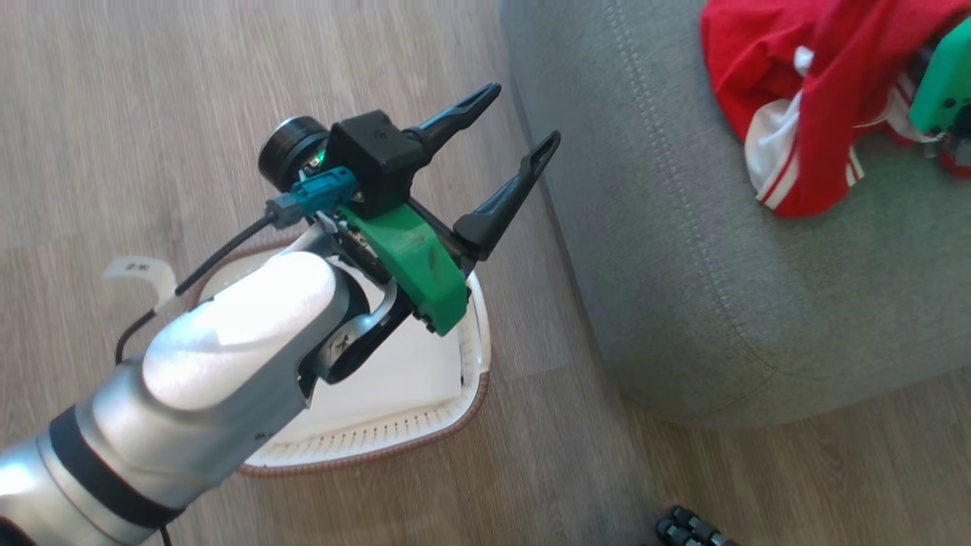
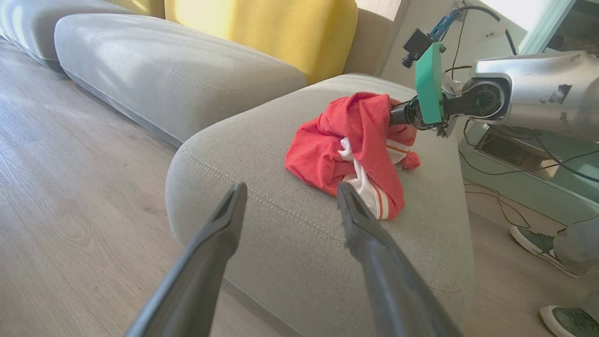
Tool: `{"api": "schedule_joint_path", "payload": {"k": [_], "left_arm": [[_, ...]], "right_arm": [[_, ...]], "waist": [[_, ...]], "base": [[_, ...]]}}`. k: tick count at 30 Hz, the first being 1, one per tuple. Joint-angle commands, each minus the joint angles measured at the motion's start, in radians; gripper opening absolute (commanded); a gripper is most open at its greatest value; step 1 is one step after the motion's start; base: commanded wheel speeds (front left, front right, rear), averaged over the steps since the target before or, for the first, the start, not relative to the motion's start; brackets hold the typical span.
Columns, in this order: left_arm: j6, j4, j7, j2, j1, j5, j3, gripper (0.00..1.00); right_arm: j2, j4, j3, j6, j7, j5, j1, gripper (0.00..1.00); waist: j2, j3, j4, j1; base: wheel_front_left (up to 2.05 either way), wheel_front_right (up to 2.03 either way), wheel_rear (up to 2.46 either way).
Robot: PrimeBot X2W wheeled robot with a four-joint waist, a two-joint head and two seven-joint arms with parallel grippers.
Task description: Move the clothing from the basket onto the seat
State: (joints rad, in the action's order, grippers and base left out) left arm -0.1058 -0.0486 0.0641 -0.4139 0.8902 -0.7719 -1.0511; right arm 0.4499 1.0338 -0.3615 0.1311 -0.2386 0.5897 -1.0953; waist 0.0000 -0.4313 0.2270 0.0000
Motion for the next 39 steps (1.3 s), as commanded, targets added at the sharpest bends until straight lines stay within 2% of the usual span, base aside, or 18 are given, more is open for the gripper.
{"api": "schedule_joint_path", "payload": {"k": [1,12,17,24,29,33,39], "left_arm": [[-0.002,0.017,0.015,-0.014,-0.002,-0.013,0.043,1.0],[-0.02,-0.004,0.054,-0.024,-0.084,-0.052,0.049,1.0],[-0.036,-0.006,0.084,-0.034,-0.126,-0.07,0.062,1.0],[-0.068,-0.012,0.128,-0.051,-0.18,-0.092,0.093,1.0],[-0.088,-0.013,0.155,-0.06,-0.224,-0.101,0.113,1.0],[-0.108,-0.01,0.171,-0.074,-0.261,-0.106,0.134,1.0],[-0.145,0.001,0.187,-0.101,-0.319,-0.106,0.18,1.0]], "right_arm": [[0.028,-0.038,-0.024,0.0,-0.007,0.016,0.017,1.0],[0.096,-0.15,-0.157,0.0,-0.047,0.084,0.106,1.0],[0.144,-0.256,-0.195,0.0,0.006,0.119,0.159,1.0],[0.187,-0.411,-0.197,0.0,0.1,0.163,0.246,1.0],[0.209,-0.504,-0.143,0.0,0.174,0.176,0.342,1.0],[0.207,-0.57,-0.068,0.0,0.231,0.144,0.432,1.0],[0.139,-0.66,0.077,0.0,0.28,0.064,0.565,1.0]], "waist": [[0.0,0.036,0.012,0.0],[0.0,0.17,0.042,0.0],[0.0,0.229,0.039,0.0],[0.0,0.302,0.007,0.0],[0.0,0.352,-0.043,0.0],[0.0,0.385,-0.082,0.0],[0.0,0.418,-0.136,0.0]], "base": [[0.0,0.0,0.0],[0.0,0.0,0.0],[0.0,0.0,0.0],[0.0,0.0,0.0],[0.0,0.0,0.0],[0.0,0.0,0.0],[0.0,0.0,0.0]]}}
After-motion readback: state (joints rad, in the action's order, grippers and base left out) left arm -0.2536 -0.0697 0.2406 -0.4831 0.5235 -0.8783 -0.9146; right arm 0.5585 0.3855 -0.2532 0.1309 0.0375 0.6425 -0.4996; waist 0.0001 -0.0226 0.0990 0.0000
